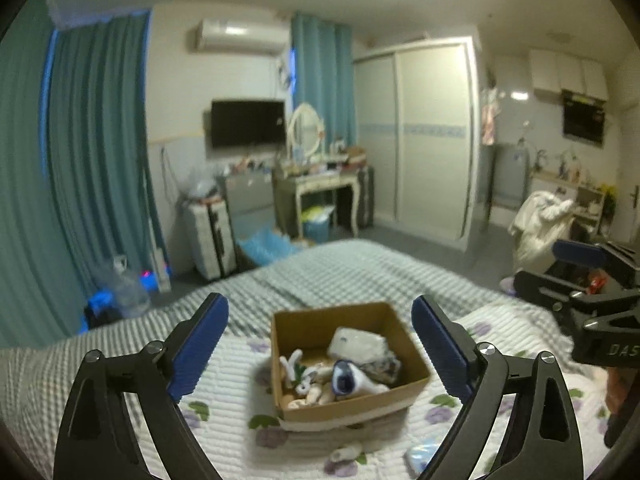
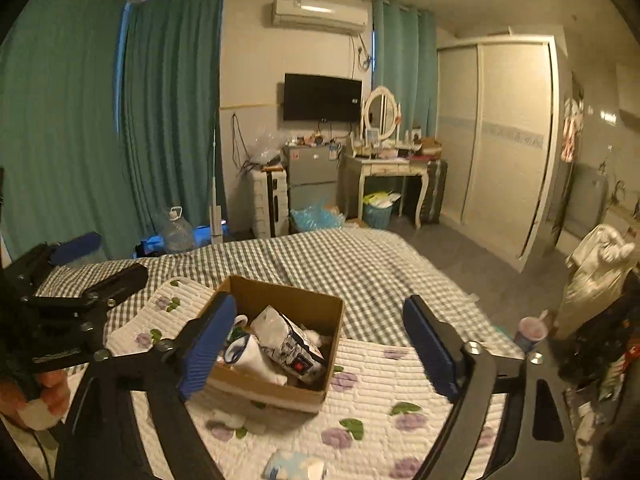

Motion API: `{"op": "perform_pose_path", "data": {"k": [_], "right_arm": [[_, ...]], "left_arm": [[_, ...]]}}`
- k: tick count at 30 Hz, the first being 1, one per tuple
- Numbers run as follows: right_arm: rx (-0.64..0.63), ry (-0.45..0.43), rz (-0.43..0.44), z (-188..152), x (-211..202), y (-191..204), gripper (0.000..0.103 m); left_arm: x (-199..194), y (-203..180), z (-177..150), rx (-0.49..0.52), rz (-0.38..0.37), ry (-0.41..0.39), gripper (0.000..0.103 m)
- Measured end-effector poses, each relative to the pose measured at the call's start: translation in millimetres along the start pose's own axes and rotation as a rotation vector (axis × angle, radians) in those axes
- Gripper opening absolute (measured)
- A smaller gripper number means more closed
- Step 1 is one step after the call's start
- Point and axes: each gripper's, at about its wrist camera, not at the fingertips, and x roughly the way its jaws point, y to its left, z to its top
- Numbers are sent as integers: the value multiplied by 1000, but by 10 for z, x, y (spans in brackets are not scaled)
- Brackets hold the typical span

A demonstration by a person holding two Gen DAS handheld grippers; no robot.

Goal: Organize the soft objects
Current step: 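Carry the cotton and face mask into the box and open both tools, then grasp the blue tissue pack with the right tool while the left tool grasps the white plastic cylinder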

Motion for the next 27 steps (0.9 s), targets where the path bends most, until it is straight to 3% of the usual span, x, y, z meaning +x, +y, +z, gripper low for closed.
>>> {"op": "perform_pose_path", "data": {"k": [3, 8, 13, 18, 22, 27], "right_arm": [[-11, -32, -9, 74, -349, 126, 102], [-22, -70, -18, 72, -757, 296, 103], [-23, -47, -6, -135, -798, 388, 103], [3, 16, 2, -641, -524, 400, 103], [23, 96, -15, -1102, -120, 346, 103], [45, 243, -14, -1691, 493, 275, 103]], "left_arm": [[-343, -15, 43, 11, -2, -46, 95], [-716, 14, -8, 7, 6, -85, 95], [-685, 80, -194, 9, 48, -87, 95], [-394, 131, -619, -31, 74, -27, 95], [-51, 112, -1049, -66, 69, 70, 95], [410, 12, -1529, -51, 90, 184, 95]]}}
